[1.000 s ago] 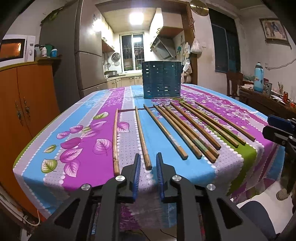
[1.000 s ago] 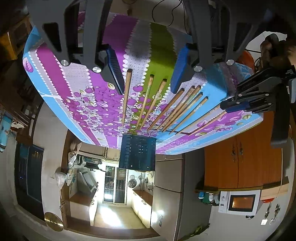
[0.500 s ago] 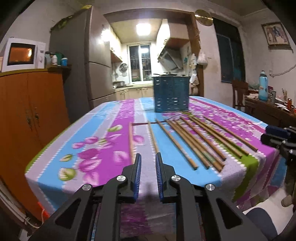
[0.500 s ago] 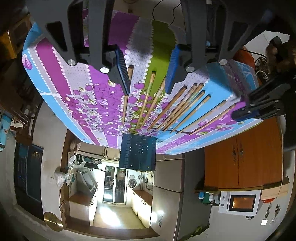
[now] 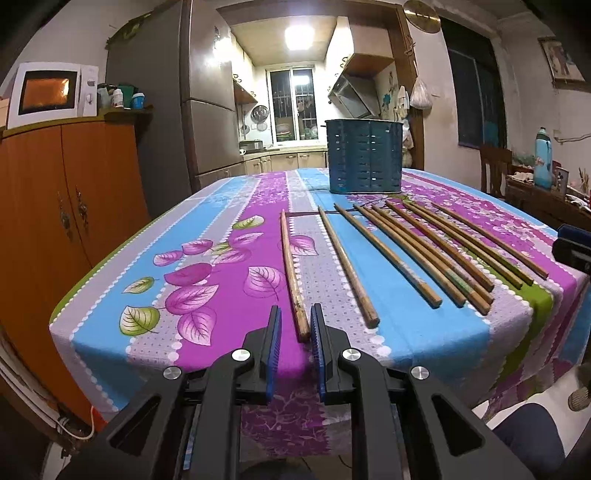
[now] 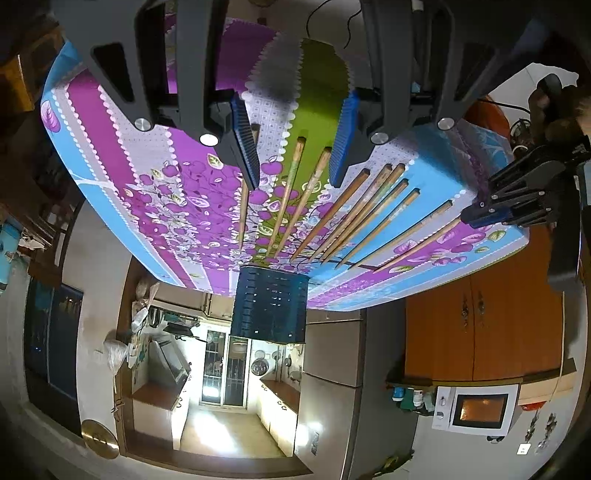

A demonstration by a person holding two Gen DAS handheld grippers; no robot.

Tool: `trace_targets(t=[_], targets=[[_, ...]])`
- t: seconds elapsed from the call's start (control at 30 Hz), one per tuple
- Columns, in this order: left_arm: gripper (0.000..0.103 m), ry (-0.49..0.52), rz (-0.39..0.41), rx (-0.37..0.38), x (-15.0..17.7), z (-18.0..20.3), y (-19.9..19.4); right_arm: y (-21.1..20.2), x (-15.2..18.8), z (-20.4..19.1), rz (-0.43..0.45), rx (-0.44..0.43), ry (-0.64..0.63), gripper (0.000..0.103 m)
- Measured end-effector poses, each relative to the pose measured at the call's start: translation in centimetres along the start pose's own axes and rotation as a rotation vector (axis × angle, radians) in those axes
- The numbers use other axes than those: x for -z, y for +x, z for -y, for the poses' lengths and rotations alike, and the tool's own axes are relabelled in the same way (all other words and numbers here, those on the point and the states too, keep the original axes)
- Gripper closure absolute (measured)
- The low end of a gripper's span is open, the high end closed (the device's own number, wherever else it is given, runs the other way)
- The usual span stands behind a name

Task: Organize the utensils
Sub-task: 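Lower the left gripper onto one chopstick and close while the right gripper closes on another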

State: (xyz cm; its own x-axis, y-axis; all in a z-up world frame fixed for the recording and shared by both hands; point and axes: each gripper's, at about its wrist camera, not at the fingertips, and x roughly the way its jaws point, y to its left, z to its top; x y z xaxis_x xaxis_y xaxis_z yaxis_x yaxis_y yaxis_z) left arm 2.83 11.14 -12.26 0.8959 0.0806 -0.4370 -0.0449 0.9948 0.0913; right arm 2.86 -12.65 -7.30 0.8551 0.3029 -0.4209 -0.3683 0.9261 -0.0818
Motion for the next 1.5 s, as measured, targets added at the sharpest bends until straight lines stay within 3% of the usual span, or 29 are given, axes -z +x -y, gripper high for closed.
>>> trace_targets(t=[0.37,0.53,0.6,0.97,1.5], targets=[[0.086,-0.007,0.02,0.006,0.1,0.1,0.2,0.5,0.8,0.7,-0.035,0.018,0.011,0.065],[0.087,-0.009,0.017,0.013,0.2,0.0,0.1,1.1,1.2,-0.1,-0.061,-0.001,0.004,0.084],[0.087,-0.01,0.016,0.016,0.2,-0.1,0.0,1.5,1.4,-0.1,-0.074,0.005,0.01,0.087],[0.087,-0.014,0.021,0.011,0.2,-0.1,-0.1,3.8,1.6,-0.4,-0.095,0.014,0.028,0.089],[0.087,-0.011,0.037,0.007,0.3,0.1,0.0,4.0,1.7,-0.6,-0.074,0.016,0.034,0.095]])
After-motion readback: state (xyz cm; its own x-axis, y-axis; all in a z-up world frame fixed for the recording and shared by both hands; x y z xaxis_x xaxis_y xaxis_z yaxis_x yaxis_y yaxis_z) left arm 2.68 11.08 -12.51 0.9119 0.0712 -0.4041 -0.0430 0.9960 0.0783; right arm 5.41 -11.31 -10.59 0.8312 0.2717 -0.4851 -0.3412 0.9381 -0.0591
